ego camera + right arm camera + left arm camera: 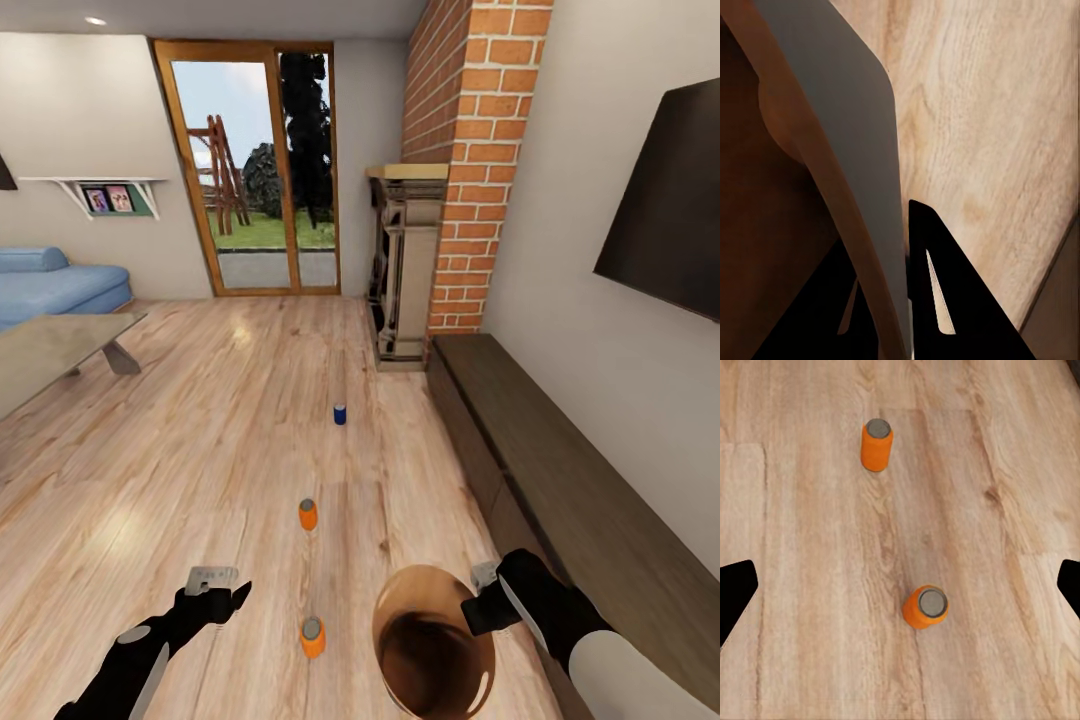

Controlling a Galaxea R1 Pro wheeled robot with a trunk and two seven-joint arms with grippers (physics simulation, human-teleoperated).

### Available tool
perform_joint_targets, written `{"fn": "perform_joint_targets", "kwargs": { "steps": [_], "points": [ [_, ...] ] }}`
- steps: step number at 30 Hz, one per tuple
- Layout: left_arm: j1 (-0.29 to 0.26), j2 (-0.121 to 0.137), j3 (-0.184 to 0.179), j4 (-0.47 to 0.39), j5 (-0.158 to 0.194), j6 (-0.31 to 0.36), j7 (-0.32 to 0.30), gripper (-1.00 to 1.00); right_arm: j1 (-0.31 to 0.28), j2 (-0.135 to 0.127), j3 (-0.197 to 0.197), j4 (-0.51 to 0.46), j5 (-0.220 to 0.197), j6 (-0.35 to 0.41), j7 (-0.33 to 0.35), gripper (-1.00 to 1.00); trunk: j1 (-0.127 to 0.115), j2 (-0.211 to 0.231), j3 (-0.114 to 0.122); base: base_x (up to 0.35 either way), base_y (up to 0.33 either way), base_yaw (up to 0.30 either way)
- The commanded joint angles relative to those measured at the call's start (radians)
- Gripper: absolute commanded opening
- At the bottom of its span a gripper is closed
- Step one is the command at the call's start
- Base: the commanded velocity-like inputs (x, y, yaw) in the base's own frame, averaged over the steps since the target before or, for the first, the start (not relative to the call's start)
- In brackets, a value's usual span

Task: Put the three can of soda from the living room inside the tash can in the kitchen.

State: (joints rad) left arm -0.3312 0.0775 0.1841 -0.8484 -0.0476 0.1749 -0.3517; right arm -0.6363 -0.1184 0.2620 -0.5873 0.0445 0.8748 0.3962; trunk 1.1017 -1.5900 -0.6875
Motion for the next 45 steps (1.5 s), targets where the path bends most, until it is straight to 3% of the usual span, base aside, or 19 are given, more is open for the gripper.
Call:
{"fn": "perform_joint_targets", "kwargs": {
  "steps": [1, 21, 43, 45],
  "points": [
    [0.0, 0.0, 0.0, 0.0, 0.0, 0.0, 0.0, 1.0, 0.0, 0.0, -0.001, 0.0, -0.021, 0.004, 0.006, -1.0, 0.0, 0.0, 0.0, 0.328, 0.0, 0.0],
    [0.001, -0.004, 0.0, 0.0, -0.001, -0.001, 0.0, 1.0, 0.0, 0.006, -0.001, 0.001, -0.019, 0.004, 0.004, -1.0, 0.0, 0.0, 0.0, 0.324, 0.0, 0.0],
    [0.0, -0.007, -0.002, -0.004, 0.0, 0.016, 0.003, 1.0, -0.002, -0.001, -0.017, -0.003, -0.021, 0.01, 0.013, -1.0, 0.0, 0.0, 0.0, 0.029, 0.0, 0.0],
    [0.0, -0.007, -0.002, -0.007, 0.0, 0.017, 0.003, 1.0, -0.032, -0.007, -0.019, -0.006, -0.021, 0.025, 0.013, -1.0, 0.0, 0.0, 0.0, 0.0, 0.0, 0.0]
  ]
}}
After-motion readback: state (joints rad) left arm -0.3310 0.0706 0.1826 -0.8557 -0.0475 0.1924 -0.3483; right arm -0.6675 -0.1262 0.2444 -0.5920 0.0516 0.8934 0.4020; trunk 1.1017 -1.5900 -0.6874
